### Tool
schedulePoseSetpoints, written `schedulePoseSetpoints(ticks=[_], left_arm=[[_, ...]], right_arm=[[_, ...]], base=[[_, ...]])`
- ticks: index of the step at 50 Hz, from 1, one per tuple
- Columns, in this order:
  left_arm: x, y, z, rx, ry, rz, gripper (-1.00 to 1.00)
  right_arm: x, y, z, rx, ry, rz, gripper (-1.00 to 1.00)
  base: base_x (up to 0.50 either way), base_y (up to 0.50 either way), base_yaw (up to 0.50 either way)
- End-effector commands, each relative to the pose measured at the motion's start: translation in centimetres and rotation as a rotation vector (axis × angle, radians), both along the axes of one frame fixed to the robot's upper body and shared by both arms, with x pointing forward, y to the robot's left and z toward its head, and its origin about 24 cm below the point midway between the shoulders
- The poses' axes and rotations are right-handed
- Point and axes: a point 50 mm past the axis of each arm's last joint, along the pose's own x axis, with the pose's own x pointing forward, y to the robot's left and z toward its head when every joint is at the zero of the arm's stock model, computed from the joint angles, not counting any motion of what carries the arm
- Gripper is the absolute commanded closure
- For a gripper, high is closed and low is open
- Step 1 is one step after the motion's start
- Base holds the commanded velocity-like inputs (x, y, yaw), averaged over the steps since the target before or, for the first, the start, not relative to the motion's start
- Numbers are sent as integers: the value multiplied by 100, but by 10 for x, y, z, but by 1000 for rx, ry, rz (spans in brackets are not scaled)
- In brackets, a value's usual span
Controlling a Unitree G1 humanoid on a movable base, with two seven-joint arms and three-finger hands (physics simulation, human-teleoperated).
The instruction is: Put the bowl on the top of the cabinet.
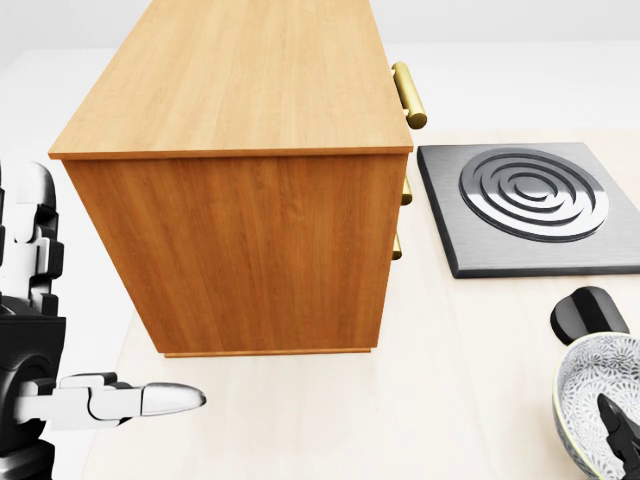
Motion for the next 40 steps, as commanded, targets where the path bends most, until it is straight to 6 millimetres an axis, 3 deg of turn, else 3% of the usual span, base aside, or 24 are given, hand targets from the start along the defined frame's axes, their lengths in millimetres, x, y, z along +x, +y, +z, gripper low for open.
schedulePoseSetpoints(ticks=[1, 4, 5, 6, 27, 30, 32, 40], left_arm=[[-1, 0, 1, 0, -4, -4, -100], [0, -1, -1, -1, 4, -6, -100], [0, -1, -1, 0, 6, -7, -100], [0, -1, -1, 0, 7, -7, -100], [3, 1, -7, -7, 32, -6, -100], [3, 1, -4, -6, 19, -4, -100], [2, 0, -2, -5, 7, -3, -100], [3, 1, -3, -7, 12, -4, -100]], right_arm=[[-5, -1, -18, -9, 68, -9, -100], [-8, -3, -28, -9, 102, -19, -96], [-10, -4, -33, -14, 114, -26, 16], [-10, -4, -33, -15, 115, -27, 100], [-9, -7, -28, -33, 99, -30, 100], [-3, -10, -14, -49, 58, -20, 100], [4, -7, 12, -49, 2, 25, 100], [14, 11, 75, -97, -243, 105, 100]], base=[[0, 0, 0], [0, 0, 0], [0, 0, 0], [0, 0, 0], [0, 0, 0], [0, 0, 0], [0, 0, 0], [0, 0, 0]])
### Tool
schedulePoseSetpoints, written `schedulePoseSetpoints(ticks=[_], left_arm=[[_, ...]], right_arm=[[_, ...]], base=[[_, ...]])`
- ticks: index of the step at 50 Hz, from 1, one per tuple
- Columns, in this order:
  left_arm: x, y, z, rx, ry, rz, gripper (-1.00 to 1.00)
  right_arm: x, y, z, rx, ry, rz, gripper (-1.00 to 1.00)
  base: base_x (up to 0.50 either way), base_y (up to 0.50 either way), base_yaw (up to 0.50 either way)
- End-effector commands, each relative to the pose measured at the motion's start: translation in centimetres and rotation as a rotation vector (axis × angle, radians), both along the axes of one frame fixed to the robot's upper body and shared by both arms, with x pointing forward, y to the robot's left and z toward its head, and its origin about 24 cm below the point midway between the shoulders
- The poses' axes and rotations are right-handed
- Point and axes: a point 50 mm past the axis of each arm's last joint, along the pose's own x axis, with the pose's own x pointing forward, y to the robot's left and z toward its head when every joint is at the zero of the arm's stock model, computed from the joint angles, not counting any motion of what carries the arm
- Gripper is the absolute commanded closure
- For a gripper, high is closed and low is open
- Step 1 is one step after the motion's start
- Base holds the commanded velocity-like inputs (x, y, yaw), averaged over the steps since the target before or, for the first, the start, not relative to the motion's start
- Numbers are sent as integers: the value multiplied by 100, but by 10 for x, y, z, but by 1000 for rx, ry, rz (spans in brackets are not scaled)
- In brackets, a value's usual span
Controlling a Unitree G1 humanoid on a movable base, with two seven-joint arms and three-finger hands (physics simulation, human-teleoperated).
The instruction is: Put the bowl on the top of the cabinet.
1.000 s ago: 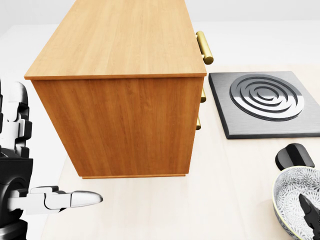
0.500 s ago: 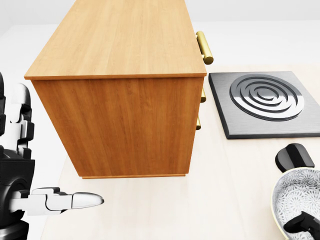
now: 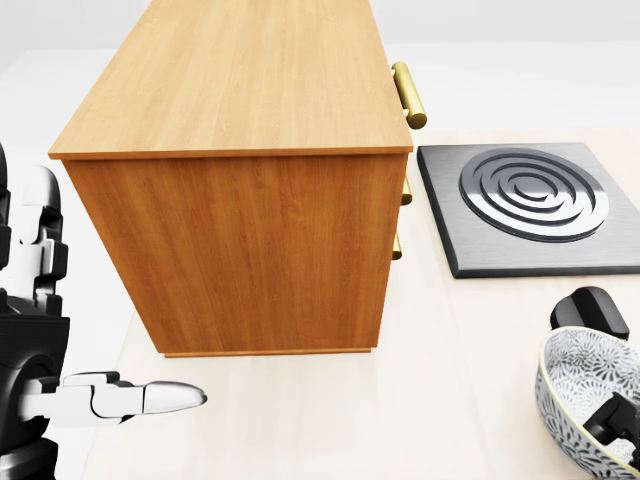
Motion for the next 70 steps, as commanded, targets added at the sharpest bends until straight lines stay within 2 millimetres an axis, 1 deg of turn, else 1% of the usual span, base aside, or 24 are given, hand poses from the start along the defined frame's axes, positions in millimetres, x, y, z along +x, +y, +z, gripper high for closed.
schedulePoseSetpoints(ticks=[1, 3, 7, 14, 17, 23, 24, 25, 30, 31, 32, 35, 36, 37, 39, 41, 45, 48, 53, 57, 61, 62, 67, 70], left_arm=[[0, 0, 0, -2, 0, 0, -100], [1, 1, -2, -4, 8, -1, -100], [0, 0, -3, -3, 13, -5, -100], [0, -1, -3, -3, 13, -14, -100], [-1, -1, 0, -2, 0, -12, -100], [-1, -2, -2, -3, 10, -20, -100], [0, -2, -3, -3, 14, -21, -100], [-1, -2, -2, -3, 10, -20, -100], [0, -2, -1, -3, 5, -17, -100], [1, -2, -2, -3, 8, -17, -100], [2, -2, -2, -3, 8, -16, -100], [3, -1, -2, -6, 10, -14, -100], [2, -1, -1, -7, 7, -14, -100], [2, -1, -1, -8, 6, -13, -100], [3, -1, -2, -8, 9, -12, -100], [3, 0, -1, -9, 6, -3, -100], [3, 0, 0, -8, 0, -1, -100], [5, 0, -2, -11, 8, -3, -100], [4, 0, -3, -12, 12, -4, -100], [3, -1, -3, -11, 16, -10, -100], [3, -1, -3, -11, 15, -16, -100], [2, -2, -3, -11, 12, -19, -100], [2, -1, -3, -12, 15, -22, -100], [3, -1, -4, -13, 20, -25, -100]], right_arm=[[4, 18, 63, -66, -225, 84, 100], [5, 21, 72, -80, -266, 94, 100], [8, 27, 107, -160, -412, 140, 100], [12, 30, 143, -211, -549, 138, 100], [19, 29, 152, -225, -571, 138, 100], [60, 20, 169, -279, -550, 178, 100], [78, 14, 173, -308, -513, 180, 100], [89, 17, 182, -298, -535, 208, 100], [131, 14, 194, -293, -464, 243, 100], [140, 10, 198, -301, -441, 235, 100], [152, 11, 208, -278, -448, 242, 100], [184, -1, 220, -217, -369, 209, 100], [200, -8, 227, -167, -362, 166, 100], [212, -12, 235, -163, -370, 142, 100], [227, -16, 244, -164, -380, 116, 100], [236, -13, 251, -165, -382, 96, 100], [241, -9, 262, -189, -394, 66, 100], [242, -2, 273, -207, -419, 61, 100], [244, 3, 276, -261, -425, 49, 100], [246, 10, 284, -307, -446, 44, 100], [248, 20, 292, -336, -463, 50, 100], [250, 27, 295, -355, -466, 66, 100], [254, 43, 300, -375, -468, 101, 100], [256, 58, 306, -393, -480, 139, 100]], base=[[0, 0, 0], [0, 0, 0], [0, 0, 0], [0, 0, 0], [0, 0, 0], [0, 0, 0], [0, 0, 0], [0, 0, 0], [0, 0, 0], [0, 0, 0], [0, 0, 0], [0, 0, 0], [0, 0, 0], [0, 0, 0], [0, 0, 0], [0, 0, 0], [0, 0, 0], [0, 0, 0], [0, 0, 0], [0, 0, 0], [0, 0, 0], [0, 0, 0], [0, 0, 0], [0, 0, 0]])
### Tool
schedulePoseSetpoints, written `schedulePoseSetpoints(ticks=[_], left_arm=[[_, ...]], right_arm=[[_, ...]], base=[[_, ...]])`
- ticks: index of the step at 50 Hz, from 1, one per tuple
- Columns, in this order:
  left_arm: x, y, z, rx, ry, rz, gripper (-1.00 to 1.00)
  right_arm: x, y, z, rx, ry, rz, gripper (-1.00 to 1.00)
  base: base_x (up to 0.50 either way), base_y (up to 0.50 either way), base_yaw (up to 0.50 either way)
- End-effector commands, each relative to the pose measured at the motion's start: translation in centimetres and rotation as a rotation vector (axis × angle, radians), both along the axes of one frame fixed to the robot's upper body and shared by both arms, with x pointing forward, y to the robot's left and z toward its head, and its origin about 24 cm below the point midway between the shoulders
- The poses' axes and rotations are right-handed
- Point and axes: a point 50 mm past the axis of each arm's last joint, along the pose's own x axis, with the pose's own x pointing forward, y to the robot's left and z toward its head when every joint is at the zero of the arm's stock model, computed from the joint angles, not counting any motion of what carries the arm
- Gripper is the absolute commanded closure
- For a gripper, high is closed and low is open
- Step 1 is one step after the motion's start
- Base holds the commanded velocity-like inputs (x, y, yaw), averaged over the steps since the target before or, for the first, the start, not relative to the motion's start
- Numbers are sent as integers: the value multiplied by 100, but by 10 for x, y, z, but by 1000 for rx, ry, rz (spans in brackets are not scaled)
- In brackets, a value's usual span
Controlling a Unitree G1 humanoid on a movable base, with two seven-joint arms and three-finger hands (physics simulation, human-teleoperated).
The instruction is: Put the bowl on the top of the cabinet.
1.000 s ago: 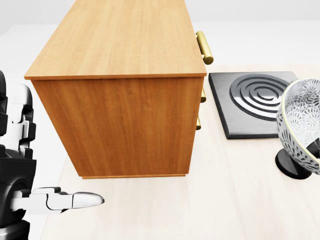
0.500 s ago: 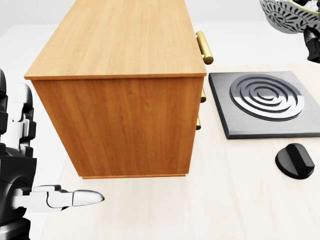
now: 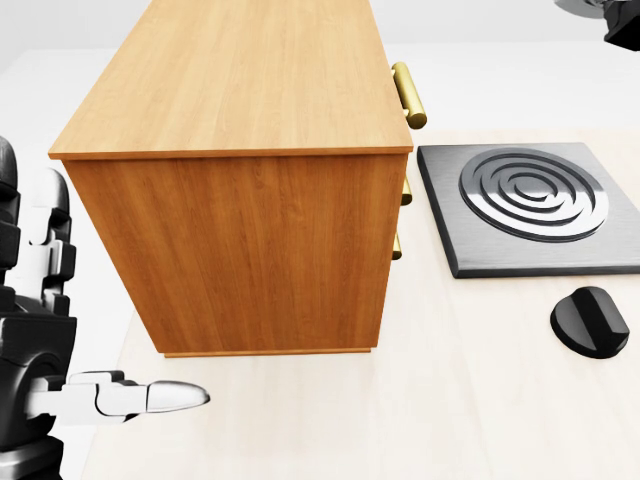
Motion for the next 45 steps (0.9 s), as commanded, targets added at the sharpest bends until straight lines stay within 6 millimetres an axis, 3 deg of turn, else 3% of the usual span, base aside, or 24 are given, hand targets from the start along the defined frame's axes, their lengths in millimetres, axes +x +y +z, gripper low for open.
schedulePoseSetpoints(ticks=[1, 13, 45], left_arm=[[0, 0, -2, -2, 8, -10, -100], [4, 1, -6, -8, 26, -12, -100], [4, 1, -10, -5, 47, -22, -100]], right_arm=[[6, 34, 22, -113, -30, 36, 100], [13, 90, 25, -144, -37, 213, 100], [18, 167, 3, -178, 47, 407, 100]], base=[[0, 0, 0], [0, 0, 0], [0, 0, 0]])
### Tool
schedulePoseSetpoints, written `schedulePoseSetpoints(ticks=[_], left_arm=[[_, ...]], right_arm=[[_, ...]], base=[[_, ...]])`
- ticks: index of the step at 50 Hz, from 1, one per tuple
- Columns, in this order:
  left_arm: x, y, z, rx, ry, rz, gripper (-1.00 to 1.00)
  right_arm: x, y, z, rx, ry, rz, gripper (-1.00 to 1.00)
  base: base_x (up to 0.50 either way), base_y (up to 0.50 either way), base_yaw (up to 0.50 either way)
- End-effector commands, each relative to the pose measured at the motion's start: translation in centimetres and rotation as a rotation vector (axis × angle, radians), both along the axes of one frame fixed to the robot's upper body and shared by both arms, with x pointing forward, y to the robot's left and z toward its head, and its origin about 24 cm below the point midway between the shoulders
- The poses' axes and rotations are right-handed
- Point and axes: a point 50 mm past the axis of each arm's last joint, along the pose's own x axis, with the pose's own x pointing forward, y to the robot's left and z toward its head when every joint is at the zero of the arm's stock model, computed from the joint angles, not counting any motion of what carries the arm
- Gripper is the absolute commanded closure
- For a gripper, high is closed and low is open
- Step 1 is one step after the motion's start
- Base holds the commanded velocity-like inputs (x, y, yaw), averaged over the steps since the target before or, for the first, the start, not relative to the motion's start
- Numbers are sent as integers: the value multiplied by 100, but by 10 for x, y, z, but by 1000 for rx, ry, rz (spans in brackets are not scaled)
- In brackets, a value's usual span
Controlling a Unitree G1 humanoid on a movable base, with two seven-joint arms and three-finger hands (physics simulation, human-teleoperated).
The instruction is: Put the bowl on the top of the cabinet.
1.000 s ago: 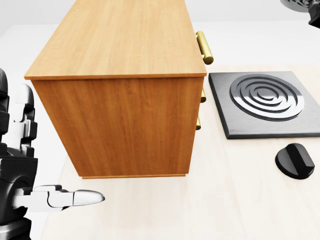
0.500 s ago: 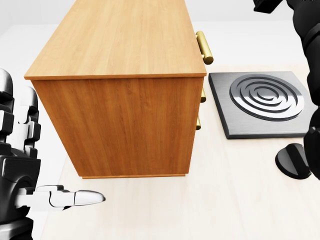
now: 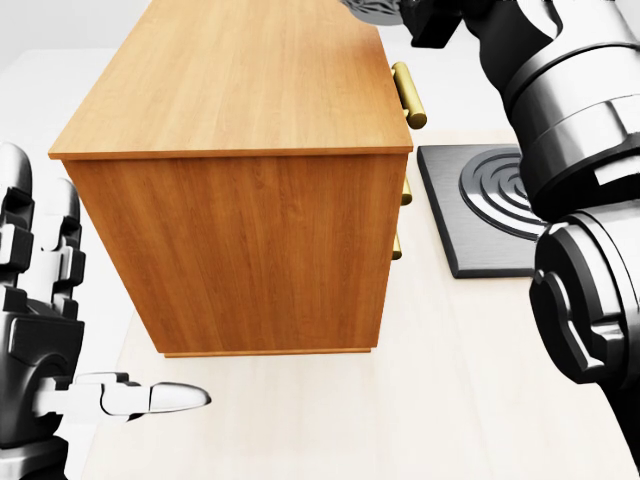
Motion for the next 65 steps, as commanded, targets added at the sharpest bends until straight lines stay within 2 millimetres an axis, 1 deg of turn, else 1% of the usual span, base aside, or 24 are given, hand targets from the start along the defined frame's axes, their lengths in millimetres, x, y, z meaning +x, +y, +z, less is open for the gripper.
schedulePoseSetpoints(ticks=[1, 10, 16, 20, 25, 33, 39, 51, 60, 61, 62, 65], left_arm=[[-1, -1, -2, 1, 11, -12, -100], [0, -1, -5, 0, 22, -19, -100], [0, -1, -2, 1, 8, -14, -100], [2, -1, -4, -1, 17, -13, -100], [3, 0, -4, -3, 17, -9, -100], [2, 1, 0, -2, 2, -4, -100], [4, 2, -5, -4, 22, -4, -100], [5, 1, -11, -4, 50, -15, -100], [4, 1, -12, -4, 53, -21, -100], [4, 1, -11, -3, 49, -21, -100], [4, 1, -11, -3, 49, -21, -100], [4, 0, -10, -3, 48, -26, -100]], right_arm=[[-2, 29, 0, -46, -12, 61, 100], [-5, 46, 1, -74, -1, 99, 100], [-6, 57, -1, -94, 3, 122, 100], [-7, 63, -3, -109, 10, 135, 100], [-7, 70, -12, -138, 26, 146, 100], [-7, 74, -15, -158, 37, 153, 100], [-7, 78, -22, -174, 46, 158, 100], [-7, 83, -27, -174, 59, 173, 100], [-7, 83, -26, -172, 60, 175, 100], [-7, 83, -27, -175, 64, 173, 15], [-7, 83, -29, -181, 76, 173, -100], [-7, 82, -29, -176, 75, 172, -100]], base=[[0, 0, 0], [0, 0, 0], [0, 0, 0], [0, 0, 0], [0, 0, 0], [0, 0, 0], [0, 0, 0], [0, 0, 0], [0, 0, 0], [0, 0, 0], [0, 0, 0], [0, 0, 0]])
